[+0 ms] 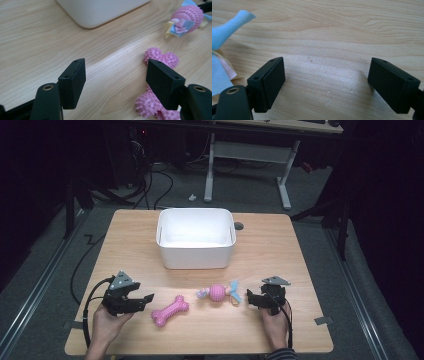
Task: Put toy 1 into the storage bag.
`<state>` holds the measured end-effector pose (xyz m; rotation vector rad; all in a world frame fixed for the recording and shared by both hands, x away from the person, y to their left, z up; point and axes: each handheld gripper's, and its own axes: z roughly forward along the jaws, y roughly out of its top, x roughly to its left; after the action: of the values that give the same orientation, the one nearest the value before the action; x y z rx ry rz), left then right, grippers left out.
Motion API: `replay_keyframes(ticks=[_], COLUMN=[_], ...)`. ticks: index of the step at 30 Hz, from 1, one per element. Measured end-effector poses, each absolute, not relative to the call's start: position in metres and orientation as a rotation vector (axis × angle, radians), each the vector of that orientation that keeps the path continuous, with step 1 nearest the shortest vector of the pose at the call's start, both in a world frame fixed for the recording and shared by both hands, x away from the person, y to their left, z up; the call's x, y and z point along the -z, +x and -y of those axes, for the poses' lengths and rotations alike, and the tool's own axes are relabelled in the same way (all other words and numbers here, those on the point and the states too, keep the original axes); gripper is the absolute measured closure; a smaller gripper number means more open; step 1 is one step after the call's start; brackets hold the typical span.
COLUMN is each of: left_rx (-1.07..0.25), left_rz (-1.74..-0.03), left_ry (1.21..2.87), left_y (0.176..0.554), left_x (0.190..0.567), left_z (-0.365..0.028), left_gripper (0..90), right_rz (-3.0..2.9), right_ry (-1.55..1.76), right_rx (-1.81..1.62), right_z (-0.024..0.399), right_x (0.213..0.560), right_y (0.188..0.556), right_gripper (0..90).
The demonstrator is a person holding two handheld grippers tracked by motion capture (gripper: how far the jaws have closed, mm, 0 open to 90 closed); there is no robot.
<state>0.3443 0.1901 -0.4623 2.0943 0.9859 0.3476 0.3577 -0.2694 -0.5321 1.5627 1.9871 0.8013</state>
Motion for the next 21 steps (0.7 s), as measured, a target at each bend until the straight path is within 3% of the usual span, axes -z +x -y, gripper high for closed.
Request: replay_keyframes(ticks=[21], left_rx=[-0.266], left_rz=[-0.859], left_ry=[2.244], left_y=[0.345], left_x=[0.466], left_z=[-0.144], left_gripper=[32.3], right_rz=[-1.985], right_ry=[1.564], right_rx=[-0.803], right_z=[0.270], right_x=[0.532], right_y=[0.357], right_gripper=[14.9])
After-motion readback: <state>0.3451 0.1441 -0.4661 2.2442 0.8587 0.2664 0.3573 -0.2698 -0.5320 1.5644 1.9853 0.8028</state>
